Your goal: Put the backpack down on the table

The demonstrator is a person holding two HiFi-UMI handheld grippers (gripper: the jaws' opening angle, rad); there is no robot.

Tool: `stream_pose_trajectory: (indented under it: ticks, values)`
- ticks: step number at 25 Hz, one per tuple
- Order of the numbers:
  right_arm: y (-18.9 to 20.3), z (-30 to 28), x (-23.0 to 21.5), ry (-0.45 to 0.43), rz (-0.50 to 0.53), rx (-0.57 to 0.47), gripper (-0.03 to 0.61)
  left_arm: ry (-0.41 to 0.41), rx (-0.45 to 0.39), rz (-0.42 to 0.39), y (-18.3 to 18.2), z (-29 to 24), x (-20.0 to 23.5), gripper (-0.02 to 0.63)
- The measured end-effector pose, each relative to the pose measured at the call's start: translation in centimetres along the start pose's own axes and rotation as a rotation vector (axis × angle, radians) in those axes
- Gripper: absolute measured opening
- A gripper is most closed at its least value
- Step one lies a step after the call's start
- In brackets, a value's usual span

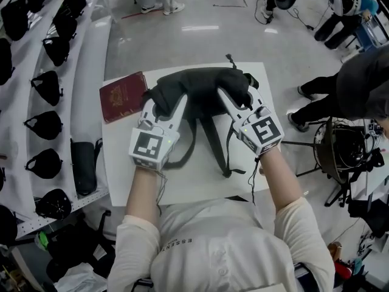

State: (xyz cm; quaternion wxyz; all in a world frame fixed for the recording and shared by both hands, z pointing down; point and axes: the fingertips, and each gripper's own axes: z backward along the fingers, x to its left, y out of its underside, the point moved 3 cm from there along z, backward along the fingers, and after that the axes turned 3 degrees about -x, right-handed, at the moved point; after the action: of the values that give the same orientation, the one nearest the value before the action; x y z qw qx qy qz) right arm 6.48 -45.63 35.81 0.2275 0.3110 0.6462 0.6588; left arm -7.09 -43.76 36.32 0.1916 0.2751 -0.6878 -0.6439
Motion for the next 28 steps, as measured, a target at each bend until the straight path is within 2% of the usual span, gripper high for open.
stream_pose_trajectory:
  ticks: [6,10,20,28]
  values:
    - [1.6,1.1,0.6,-0.001,-0.052,0.038,0.089,-0.005,0.021,0.041,1.2,0.6,-1.2,0.072]
    - [2.1,1.9,1.5,-0.006,-0.075,0.058,0.089,0.020,0.032,0.059,2.2,1.3,-2.0,0.072]
    - [4.0,5.3,3.9,-0.013,-0.150,0.083,0.089,-0.018,0.041,0.055,4.8,4.0,-5.0,0.074]
    - [5.5,8.1,6.1,-0.014,-0.195,0.091,0.089,-0.037,0.050,0.121,6.0,6.5,-7.8,0.077]
